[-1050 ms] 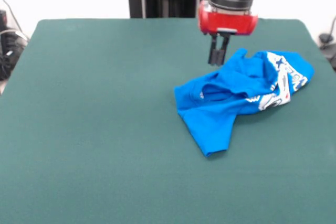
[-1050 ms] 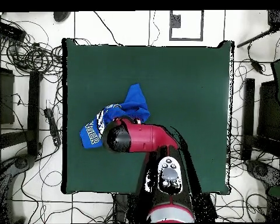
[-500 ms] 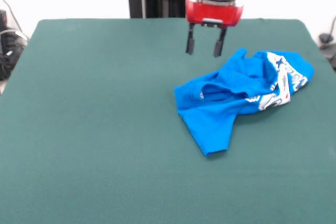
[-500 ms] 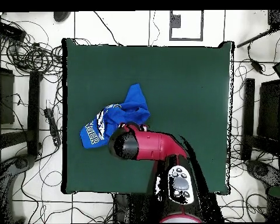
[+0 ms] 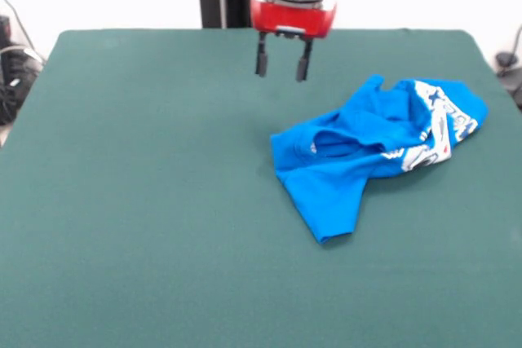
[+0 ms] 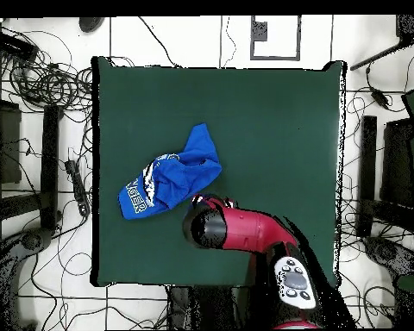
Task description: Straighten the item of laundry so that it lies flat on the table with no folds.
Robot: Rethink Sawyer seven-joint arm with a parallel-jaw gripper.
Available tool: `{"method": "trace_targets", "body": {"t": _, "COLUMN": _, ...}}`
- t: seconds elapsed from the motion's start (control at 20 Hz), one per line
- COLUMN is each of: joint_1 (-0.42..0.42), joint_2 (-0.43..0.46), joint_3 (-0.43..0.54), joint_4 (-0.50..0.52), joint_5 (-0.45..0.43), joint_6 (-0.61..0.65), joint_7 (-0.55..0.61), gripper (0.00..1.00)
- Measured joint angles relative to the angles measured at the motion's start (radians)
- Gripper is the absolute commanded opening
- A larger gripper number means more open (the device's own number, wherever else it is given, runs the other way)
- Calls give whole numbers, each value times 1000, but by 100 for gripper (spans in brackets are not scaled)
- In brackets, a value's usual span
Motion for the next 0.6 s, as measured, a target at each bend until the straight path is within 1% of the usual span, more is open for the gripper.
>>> {"method": "trace_targets", "body": {"t": 0.1, "joint_1": -28, "joint_2": 6, "joint_3": 3, "joint_4": 25, "joint_5": -32, "joint_6": -38, "joint_7": 0, "gripper": 100}}
{"method": "trace_targets", "body": {"t": 0.35, "joint_1": -61, "joint_2": 21, "joint_3": 8, "joint_4": 57, "joint_5": -78, "joint_6": -90, "joint_7": 0, "gripper": 100}}
{"method": "trace_targets", "body": {"t": 0.6, "joint_1": -63, "joint_2": 30, "joint_3": 11, "joint_4": 92, "joint_5": -104, "joint_6": -121, "joint_7": 0, "gripper": 100}}
